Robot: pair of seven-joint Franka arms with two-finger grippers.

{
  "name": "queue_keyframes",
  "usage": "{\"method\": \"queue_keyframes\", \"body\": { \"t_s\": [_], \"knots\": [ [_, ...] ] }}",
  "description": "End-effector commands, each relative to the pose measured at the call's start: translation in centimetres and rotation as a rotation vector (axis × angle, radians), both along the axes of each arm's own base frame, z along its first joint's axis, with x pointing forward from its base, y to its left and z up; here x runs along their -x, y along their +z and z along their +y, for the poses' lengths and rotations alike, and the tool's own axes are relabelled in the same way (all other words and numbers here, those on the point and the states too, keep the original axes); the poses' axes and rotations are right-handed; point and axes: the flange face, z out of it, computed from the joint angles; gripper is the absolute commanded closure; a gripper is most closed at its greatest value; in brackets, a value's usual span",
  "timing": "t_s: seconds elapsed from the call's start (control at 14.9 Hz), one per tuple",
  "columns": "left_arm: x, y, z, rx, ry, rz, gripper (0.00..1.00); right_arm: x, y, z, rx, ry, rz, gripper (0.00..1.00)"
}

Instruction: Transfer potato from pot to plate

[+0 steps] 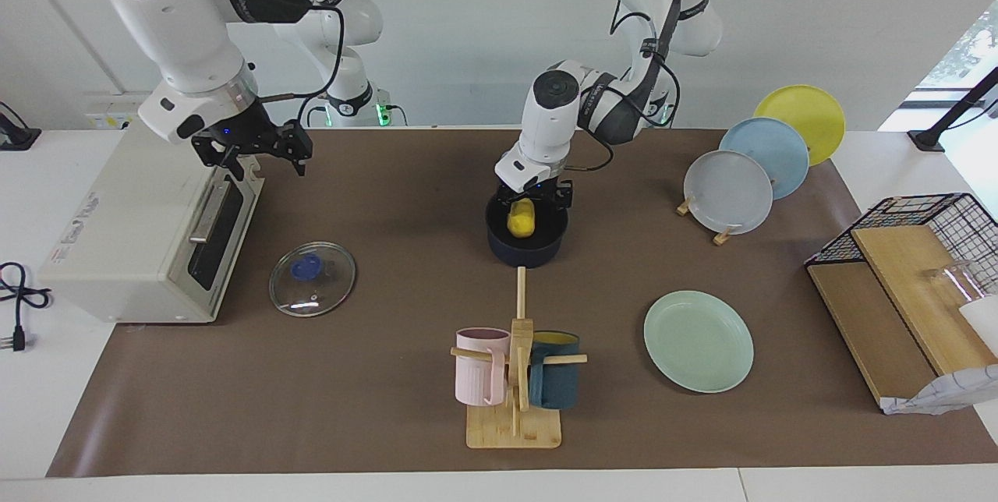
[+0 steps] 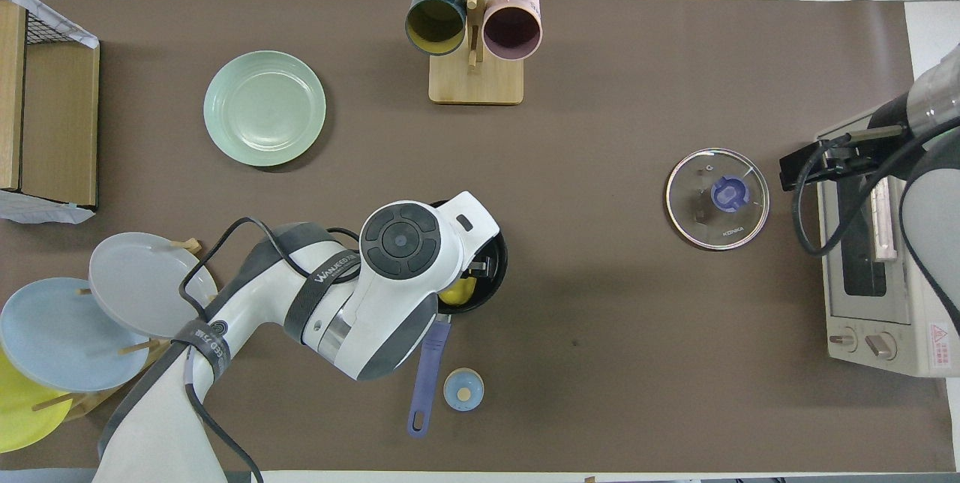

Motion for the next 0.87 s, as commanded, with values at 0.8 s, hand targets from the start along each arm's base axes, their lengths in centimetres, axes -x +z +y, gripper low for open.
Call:
{"method": "queue_keyframes", "body": {
  "t_s": [0.8],
  "knots": [
    [1.0, -2.4, -1.3, 0.000, 0.022, 0.013, 0.32, 2.0, 1.9, -1.7, 0.007, -0.074, 0.013, 0.00]
  ]
}}
